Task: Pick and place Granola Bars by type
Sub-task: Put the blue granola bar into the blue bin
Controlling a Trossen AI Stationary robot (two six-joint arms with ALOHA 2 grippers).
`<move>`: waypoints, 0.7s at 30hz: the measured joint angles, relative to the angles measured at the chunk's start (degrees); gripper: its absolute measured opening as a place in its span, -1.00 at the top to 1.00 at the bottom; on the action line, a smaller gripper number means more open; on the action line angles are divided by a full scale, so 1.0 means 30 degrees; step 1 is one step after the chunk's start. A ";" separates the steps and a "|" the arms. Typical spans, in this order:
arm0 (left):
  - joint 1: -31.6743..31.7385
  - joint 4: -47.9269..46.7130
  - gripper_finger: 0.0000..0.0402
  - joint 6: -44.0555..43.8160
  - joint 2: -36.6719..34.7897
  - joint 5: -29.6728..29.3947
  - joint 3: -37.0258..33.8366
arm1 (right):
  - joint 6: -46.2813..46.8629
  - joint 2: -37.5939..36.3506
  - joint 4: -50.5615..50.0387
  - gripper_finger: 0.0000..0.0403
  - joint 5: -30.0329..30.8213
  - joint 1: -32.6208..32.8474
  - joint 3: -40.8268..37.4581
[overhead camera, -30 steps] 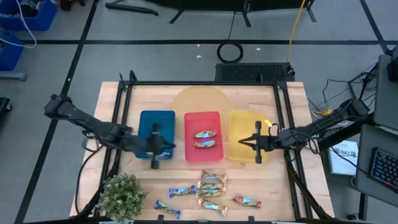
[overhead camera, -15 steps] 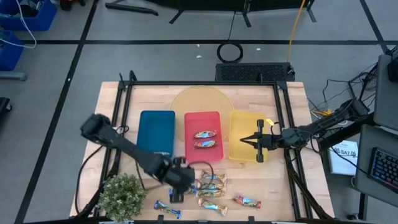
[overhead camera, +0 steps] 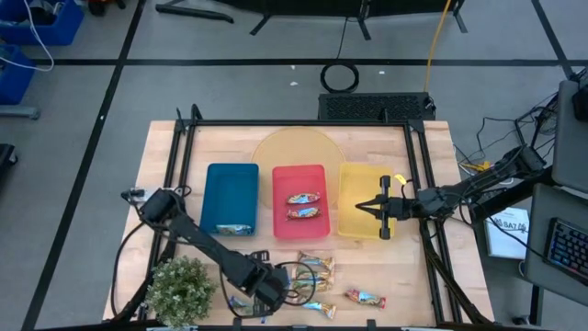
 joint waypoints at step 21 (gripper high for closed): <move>0.0507 -0.0100 0.59 0.2634 0.0083 -0.0363 -0.0114 | 0.0733 0.0161 -0.1954 1.00 -0.0007 0.0000 -0.0007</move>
